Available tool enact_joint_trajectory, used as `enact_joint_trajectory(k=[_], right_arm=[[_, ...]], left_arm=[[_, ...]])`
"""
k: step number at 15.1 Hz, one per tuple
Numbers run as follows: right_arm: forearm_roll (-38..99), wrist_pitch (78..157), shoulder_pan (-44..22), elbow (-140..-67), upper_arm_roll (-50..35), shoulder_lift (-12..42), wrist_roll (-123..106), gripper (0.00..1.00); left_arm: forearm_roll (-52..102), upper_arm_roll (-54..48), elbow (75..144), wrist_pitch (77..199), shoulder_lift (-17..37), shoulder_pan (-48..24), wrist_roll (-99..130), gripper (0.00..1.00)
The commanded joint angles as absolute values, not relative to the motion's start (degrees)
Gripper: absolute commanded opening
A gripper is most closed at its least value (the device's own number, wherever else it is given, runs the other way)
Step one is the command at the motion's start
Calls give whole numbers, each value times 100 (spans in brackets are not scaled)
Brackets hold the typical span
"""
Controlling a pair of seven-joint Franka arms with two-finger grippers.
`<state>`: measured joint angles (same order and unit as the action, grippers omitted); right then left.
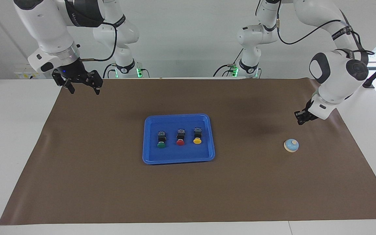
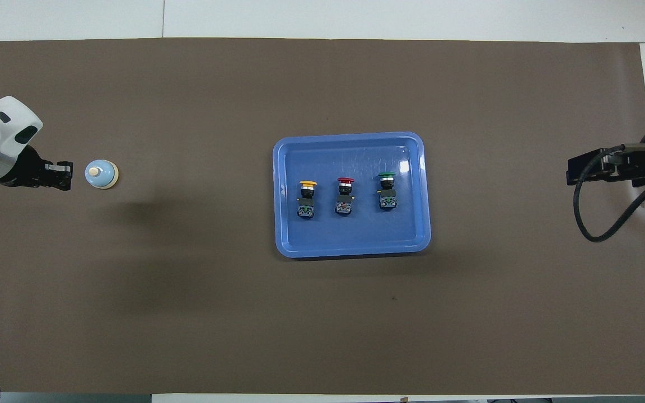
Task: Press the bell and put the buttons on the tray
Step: 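Lower the left gripper onto the call bell and press it again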
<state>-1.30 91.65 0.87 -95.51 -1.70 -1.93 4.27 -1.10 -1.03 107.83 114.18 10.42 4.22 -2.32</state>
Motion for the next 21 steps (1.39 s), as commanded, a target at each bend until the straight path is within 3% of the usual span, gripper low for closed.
enact_joint_trajectory(k=[1, 13, 17, 18, 19, 20, 21], right_arm=[[-79, 9211, 158, -9668, -211, -290, 299, 100], [-79, 9202, 158, -9668, -211, -290, 299, 100], [-79, 9202, 158, -9668, -211, -290, 299, 100], [-79, 9202, 158, -9668, -211, -290, 299, 100], [-79, 9202, 158, -9668, -211, -299, 299, 100], [-79, 9202, 158, -9668, -211, -290, 299, 100], [-79, 9202, 158, -9668, -202, -290, 299, 100]], left_arm=[[-246, -123, 10846, 11873, 1221, 448, -290, 0], [-237, -123, 10854, 12902, 2004, 396, -273, 0], [-237, -123, 10259, 11843, 1934, 387, -281, 0], [-237, -123, 10092, 11543, 1873, 378, -290, 4], [-237, -123, 10029, 11349, 1742, 378, -281, 42], [-237, -123, 10054, 11251, 1575, 378, -273, 96], [-237, -132, 10089, 11163, 1391, 387, -272, 100]])
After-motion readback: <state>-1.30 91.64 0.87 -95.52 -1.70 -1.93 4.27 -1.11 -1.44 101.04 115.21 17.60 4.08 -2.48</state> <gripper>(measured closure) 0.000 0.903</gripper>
